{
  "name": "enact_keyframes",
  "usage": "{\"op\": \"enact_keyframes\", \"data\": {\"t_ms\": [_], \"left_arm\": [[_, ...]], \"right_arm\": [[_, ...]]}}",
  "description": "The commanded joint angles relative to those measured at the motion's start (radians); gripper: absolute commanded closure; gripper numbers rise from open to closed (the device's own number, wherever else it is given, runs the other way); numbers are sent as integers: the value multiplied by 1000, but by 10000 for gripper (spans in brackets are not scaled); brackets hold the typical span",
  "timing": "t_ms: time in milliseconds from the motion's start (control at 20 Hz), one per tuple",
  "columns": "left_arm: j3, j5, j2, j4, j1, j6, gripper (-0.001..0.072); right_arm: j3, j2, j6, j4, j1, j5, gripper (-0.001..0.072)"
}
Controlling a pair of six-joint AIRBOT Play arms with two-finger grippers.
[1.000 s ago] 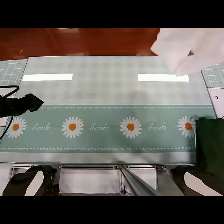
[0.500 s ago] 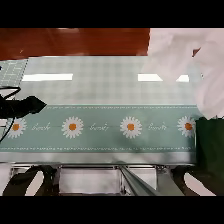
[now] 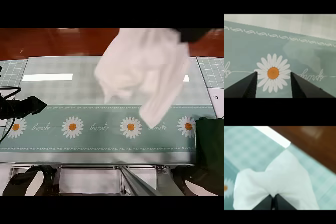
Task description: Fold the shirts.
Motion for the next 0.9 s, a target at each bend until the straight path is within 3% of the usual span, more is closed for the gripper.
{"op": "enact_keyframes", "data": {"t_ms": [0,350,400,450,500,600,700,850], "left_arm": [[0,0,0,-1,1,1,201],[0,0,0,-1,1,2,201],[0,0,0,-1,1,2,201],[0,0,0,-1,1,2,201],[0,0,0,-1,1,2,201],[0,1,-1,0,1,2,201],[1,2,-1,8,2,66,201],[12,7,-1,150,37,97,201]], "right_arm": [[-3,-164,-21,-61,121,171,691],[-3,-524,26,-33,198,154,689],[-4,-560,42,-42,198,169,640],[-3,-591,74,-55,196,183,413],[-3,-607,75,-69,192,193,299],[-3,-591,74,-73,158,194,300],[-3,-513,72,-101,71,216,302],[-92,-338,103,-150,-141,215,305]]}}
